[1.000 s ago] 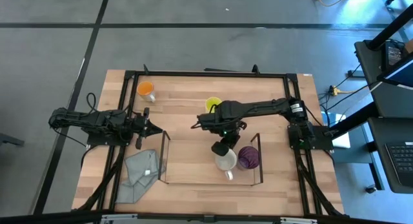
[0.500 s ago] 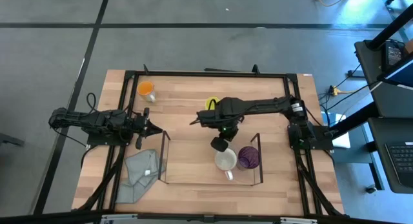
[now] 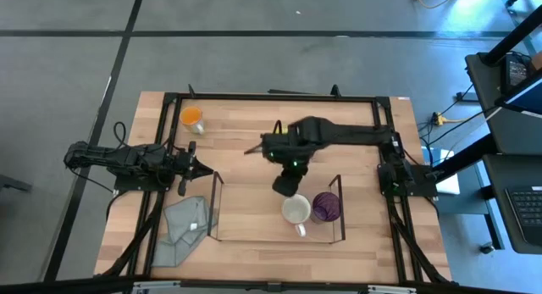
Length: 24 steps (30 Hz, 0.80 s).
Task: Stack small to large cups/mugs on shelf
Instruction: Put the orange mug on the shelf
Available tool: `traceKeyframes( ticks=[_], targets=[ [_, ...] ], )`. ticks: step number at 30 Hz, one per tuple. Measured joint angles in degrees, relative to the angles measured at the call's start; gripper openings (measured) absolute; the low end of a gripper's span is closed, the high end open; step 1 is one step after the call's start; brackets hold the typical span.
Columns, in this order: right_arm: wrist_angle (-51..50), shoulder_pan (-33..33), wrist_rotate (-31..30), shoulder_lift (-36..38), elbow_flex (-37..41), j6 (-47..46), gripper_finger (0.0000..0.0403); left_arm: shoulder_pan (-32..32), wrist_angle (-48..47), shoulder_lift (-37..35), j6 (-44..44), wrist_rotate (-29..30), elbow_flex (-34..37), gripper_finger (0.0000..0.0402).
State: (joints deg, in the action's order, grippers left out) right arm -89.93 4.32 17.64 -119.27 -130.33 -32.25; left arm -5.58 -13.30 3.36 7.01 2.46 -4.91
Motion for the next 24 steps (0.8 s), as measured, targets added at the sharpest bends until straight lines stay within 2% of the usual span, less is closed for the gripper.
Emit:
traceKeyframes(
  ticks=[7, 14, 18, 24],
  targets=[
    [0.07, 6.79, 2.32, -0.03, -0.13, -0.58, 0.0004, -0.01, 0.0, 0.0, 0.0, 0.0, 0.0, 0.0025],
    [0.3, 14.26, 0.86, -0.12, 0.51, -3.78, 0.0003, 0.0, 0.0, 0.01, 0.0, 0.0, 0.0, 0.0025],
    [0.55, 19.05, -4.37, -0.12, 0.51, -8.8, 0.0002, -0.01, 0.0, 0.01, 0.0, 0.0, 0.0, 0.0025],
    [1.56, 26.69, -21.64, -0.12, 0.51, -19.31, 0.0002, -0.01, 0.0, 0.0, 0.0, 0.0, 0.0, 0.0025]
  ],
)
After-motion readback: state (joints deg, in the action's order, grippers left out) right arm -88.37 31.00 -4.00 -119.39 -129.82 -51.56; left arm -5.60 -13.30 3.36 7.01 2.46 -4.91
